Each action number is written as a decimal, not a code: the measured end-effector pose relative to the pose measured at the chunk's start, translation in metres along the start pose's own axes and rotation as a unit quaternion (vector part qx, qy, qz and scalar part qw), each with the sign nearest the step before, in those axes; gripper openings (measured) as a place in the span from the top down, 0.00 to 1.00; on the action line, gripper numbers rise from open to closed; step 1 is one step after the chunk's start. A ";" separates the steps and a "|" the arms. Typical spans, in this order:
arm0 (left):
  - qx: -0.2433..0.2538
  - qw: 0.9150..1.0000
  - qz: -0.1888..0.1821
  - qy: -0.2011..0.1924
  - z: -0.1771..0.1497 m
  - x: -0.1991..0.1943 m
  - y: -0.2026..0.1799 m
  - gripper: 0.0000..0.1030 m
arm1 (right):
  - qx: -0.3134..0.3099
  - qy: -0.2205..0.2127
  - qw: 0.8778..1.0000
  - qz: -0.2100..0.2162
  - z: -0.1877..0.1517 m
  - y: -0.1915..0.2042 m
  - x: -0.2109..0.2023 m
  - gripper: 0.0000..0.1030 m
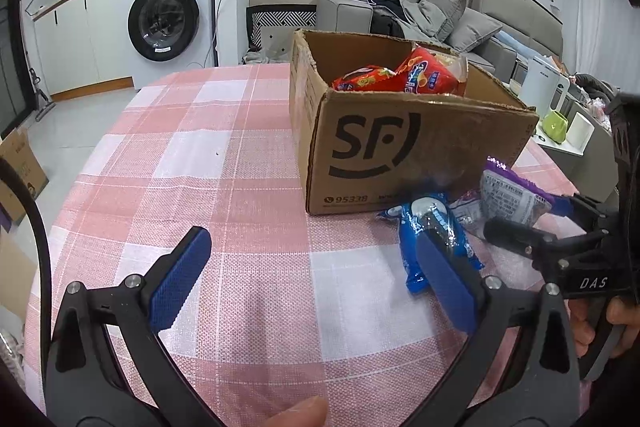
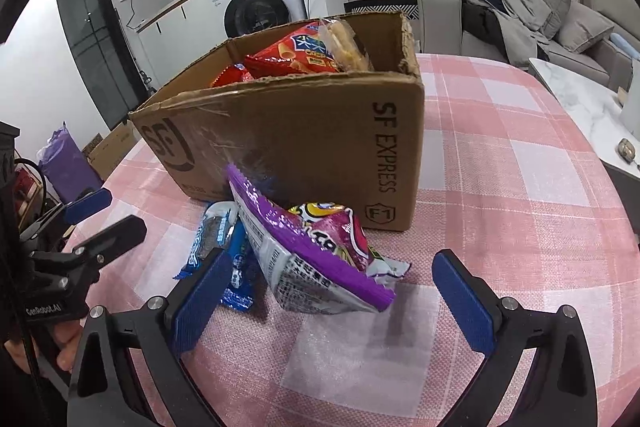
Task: Organize snacks
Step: 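Pull both grippers back toward the blue Oreo pack and purple bag, then close the right gripper on the purple bag while the left closes on the blue Oreo pack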
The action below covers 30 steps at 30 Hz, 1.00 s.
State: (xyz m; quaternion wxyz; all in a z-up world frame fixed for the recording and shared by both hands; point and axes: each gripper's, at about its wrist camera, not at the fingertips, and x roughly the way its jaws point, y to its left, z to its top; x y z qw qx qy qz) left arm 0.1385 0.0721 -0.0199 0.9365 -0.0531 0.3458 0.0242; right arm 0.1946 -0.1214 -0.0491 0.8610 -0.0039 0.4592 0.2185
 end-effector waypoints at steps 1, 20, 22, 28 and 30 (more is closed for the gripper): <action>0.001 1.000 0.001 -0.001 0.000 0.000 0.000 0.01 | 0.000 -0.002 1.000 -0.002 0.001 0.001 0.001 0.03; -0.001 1.000 0.001 -0.003 -0.003 0.000 -0.003 0.01 | 0.000 -0.015 0.999 0.034 -0.001 -0.002 -0.016 0.55; -0.001 1.000 0.001 -0.002 -0.003 0.001 -0.002 0.01 | 0.001 -0.018 0.999 0.037 -0.004 -0.006 -0.023 0.55; 0.000 1.000 -0.006 0.011 -0.004 0.006 -0.003 0.01 | 0.016 -0.037 0.998 0.042 -0.020 -0.020 -0.055 0.55; 0.002 1.000 -0.009 0.020 -0.005 0.008 -0.007 0.01 | 0.021 -0.046 0.998 0.041 -0.024 -0.025 -0.063 0.55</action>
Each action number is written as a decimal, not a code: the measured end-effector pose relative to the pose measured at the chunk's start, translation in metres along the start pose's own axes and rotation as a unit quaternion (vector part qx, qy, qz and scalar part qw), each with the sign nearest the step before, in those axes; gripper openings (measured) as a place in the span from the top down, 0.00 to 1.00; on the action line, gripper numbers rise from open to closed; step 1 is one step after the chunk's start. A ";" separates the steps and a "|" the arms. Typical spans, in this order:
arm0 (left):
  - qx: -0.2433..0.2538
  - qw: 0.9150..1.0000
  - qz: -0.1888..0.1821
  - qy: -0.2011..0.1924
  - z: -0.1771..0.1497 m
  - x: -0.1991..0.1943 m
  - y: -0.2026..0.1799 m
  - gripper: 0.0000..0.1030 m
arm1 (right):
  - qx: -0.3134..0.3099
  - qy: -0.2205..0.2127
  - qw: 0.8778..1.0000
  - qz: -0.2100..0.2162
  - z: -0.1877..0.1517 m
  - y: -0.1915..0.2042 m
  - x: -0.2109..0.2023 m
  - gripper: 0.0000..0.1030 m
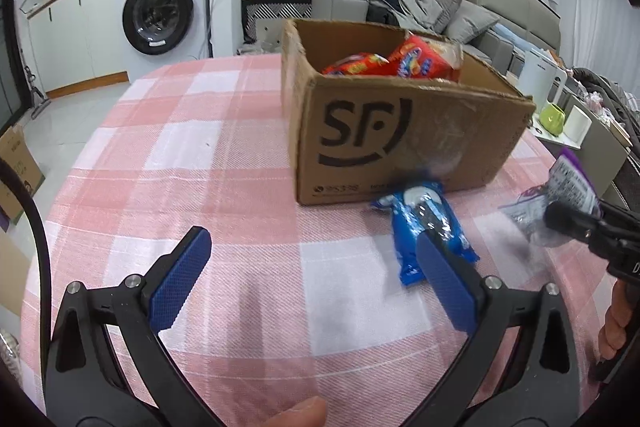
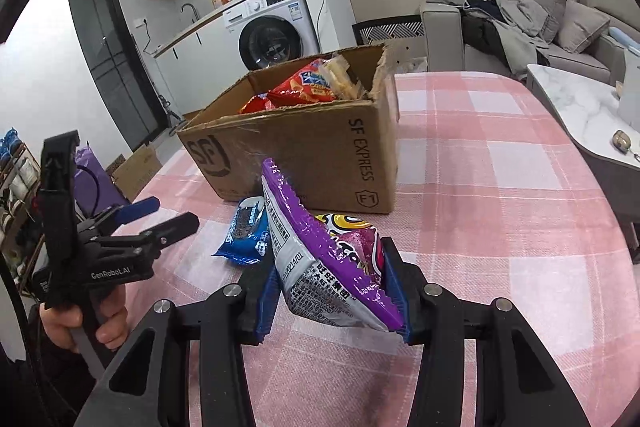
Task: Organize snacks
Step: 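Close the right gripper on the purple bag while the left closes on the blue Oreo pack, then lift both held packs and carry them over the box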
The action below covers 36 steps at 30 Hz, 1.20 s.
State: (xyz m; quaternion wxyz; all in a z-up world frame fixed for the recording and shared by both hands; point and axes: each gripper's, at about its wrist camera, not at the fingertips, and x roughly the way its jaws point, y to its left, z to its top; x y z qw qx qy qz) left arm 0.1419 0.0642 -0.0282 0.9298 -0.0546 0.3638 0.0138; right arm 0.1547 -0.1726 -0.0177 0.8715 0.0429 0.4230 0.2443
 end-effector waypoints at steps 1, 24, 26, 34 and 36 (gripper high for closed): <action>0.001 1.000 0.000 0.004 0.000 0.001 -0.003 0.01 | 0.001 -0.002 1.000 0.000 -0.001 -0.002 -0.002 0.55; 0.037 0.997 -0.002 0.072 0.011 0.055 -0.077 0.06 | 0.018 -0.008 1.000 -0.011 -0.005 -0.016 -0.012 0.55; 0.041 0.996 -0.003 0.076 0.011 0.058 -0.081 0.17 | 0.022 -0.009 1.000 -0.011 -0.004 -0.018 -0.013 0.55; 0.066 0.995 -0.032 0.071 0.006 0.055 -0.092 0.58 | 0.021 -0.010 1.000 -0.013 -0.005 -0.017 -0.015 0.55; 0.067 0.995 -0.038 0.069 0.004 0.052 -0.092 0.58 | 0.019 -0.010 1.000 -0.014 -0.005 -0.016 -0.015 0.55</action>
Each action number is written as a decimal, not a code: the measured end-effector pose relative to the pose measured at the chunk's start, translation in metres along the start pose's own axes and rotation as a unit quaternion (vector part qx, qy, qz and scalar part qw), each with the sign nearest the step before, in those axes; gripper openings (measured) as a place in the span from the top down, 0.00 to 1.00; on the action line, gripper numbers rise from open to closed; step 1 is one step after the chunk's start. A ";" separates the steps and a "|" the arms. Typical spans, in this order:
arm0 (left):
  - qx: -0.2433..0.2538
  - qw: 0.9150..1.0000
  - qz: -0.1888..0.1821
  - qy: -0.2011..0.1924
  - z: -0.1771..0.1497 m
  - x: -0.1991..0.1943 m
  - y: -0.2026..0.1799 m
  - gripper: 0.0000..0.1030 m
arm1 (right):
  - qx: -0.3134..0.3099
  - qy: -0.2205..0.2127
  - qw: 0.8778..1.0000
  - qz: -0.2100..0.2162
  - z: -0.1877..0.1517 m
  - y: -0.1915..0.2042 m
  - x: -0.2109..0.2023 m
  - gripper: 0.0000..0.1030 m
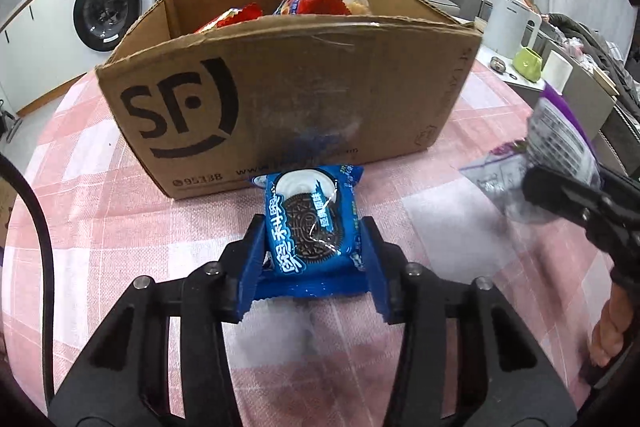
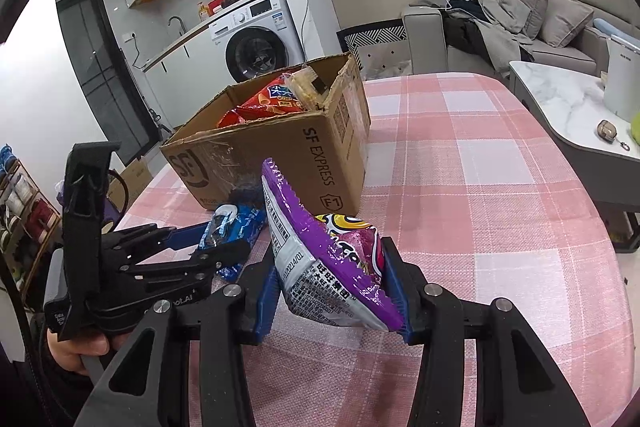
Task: Organize snacks
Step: 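Lift both held packs and carry them over the box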
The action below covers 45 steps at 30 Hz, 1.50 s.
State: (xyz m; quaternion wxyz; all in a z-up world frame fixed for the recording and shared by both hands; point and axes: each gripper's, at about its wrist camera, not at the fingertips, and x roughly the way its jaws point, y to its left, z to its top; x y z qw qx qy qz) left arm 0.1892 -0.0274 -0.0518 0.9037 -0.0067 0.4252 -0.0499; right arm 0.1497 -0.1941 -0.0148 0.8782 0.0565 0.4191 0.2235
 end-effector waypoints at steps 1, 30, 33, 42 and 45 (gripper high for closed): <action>0.000 1.000 -0.002 -0.002 -0.001 -0.001 0.001 0.58 | -0.002 -0.001 1.000 0.000 0.000 0.001 0.000 0.55; -0.022 0.995 -0.014 -0.100 -0.001 -0.121 0.059 0.58 | -0.046 -0.049 0.997 0.048 0.036 0.047 -0.028 0.55; -0.021 0.993 -0.008 -0.113 0.008 -0.134 0.063 0.58 | -0.044 -0.062 0.996 0.047 0.050 0.049 -0.034 0.55; -0.018 0.989 0.010 -0.148 0.046 -0.161 0.068 0.58 | -0.029 -0.080 0.996 0.030 0.087 0.051 -0.027 0.55; -0.022 0.988 0.013 -0.151 0.060 -0.165 0.071 0.58 | -0.031 -0.074 0.996 0.030 0.099 0.053 -0.016 0.55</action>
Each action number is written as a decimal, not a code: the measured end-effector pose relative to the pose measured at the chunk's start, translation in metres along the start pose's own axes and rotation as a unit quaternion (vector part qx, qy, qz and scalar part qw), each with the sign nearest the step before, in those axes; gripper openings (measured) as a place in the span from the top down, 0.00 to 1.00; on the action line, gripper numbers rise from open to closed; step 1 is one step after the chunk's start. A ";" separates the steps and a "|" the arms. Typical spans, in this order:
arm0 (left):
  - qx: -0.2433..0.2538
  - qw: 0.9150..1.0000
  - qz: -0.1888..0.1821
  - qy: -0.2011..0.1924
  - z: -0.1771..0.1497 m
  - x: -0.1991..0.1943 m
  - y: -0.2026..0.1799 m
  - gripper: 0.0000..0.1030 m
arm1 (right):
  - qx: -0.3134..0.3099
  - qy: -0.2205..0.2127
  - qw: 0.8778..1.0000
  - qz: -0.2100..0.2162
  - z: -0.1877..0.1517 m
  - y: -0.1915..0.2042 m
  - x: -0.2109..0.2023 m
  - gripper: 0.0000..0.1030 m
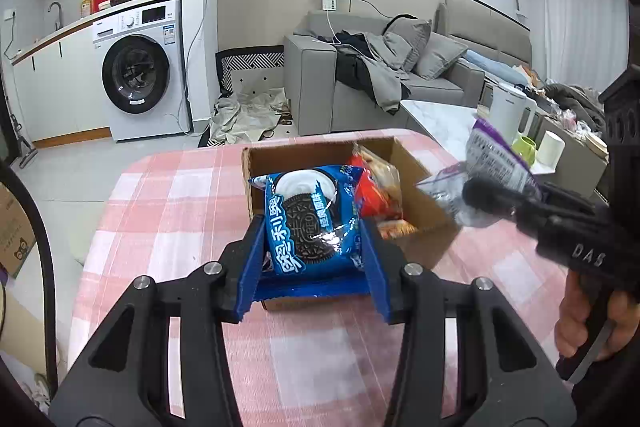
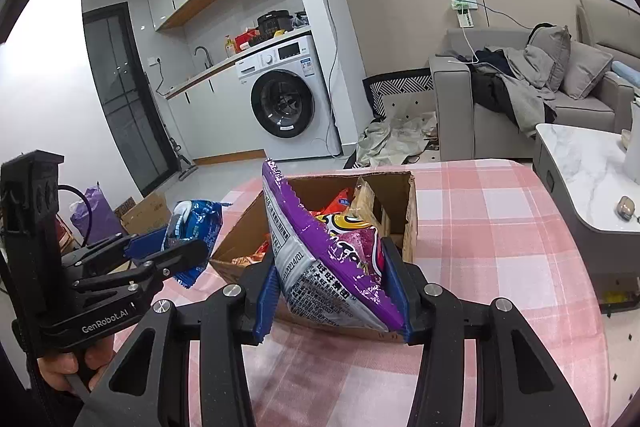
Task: Organize snacks
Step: 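Lift both held packs and carry them over the box, then lower both packs into the box and open both grippers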
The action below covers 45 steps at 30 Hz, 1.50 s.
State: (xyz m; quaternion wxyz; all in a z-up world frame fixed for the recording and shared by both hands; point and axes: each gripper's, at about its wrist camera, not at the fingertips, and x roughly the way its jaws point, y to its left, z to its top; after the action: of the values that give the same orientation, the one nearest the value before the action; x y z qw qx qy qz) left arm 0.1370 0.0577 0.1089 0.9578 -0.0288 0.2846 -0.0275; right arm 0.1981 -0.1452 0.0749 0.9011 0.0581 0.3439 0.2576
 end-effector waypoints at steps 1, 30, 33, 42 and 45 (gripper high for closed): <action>0.001 1.000 0.001 -0.001 0.003 0.001 0.000 0.58 | 0.000 0.002 1.000 -0.002 0.003 0.000 0.005 0.55; 0.000 0.998 0.010 0.063 0.019 0.149 0.003 0.58 | -0.020 0.021 0.999 -0.044 0.013 0.001 0.092 0.55; 0.003 0.998 0.009 0.065 0.016 0.155 0.005 0.58 | -0.028 0.017 0.998 -0.054 0.013 0.001 0.098 0.55; 0.011 0.998 0.007 0.068 0.012 0.165 0.004 0.58 | -0.018 0.032 0.998 -0.049 0.012 -0.009 0.116 0.54; 0.008 0.998 0.005 0.069 0.013 0.166 0.005 0.58 | -0.019 0.037 0.998 -0.043 0.012 -0.010 0.116 0.51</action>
State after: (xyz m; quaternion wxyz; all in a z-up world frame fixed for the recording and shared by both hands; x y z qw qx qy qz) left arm 0.2829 0.0522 0.0289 0.9362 -0.0177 0.3500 -0.0266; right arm 0.2836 -0.0945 0.0127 0.8988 0.0162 0.3744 0.2275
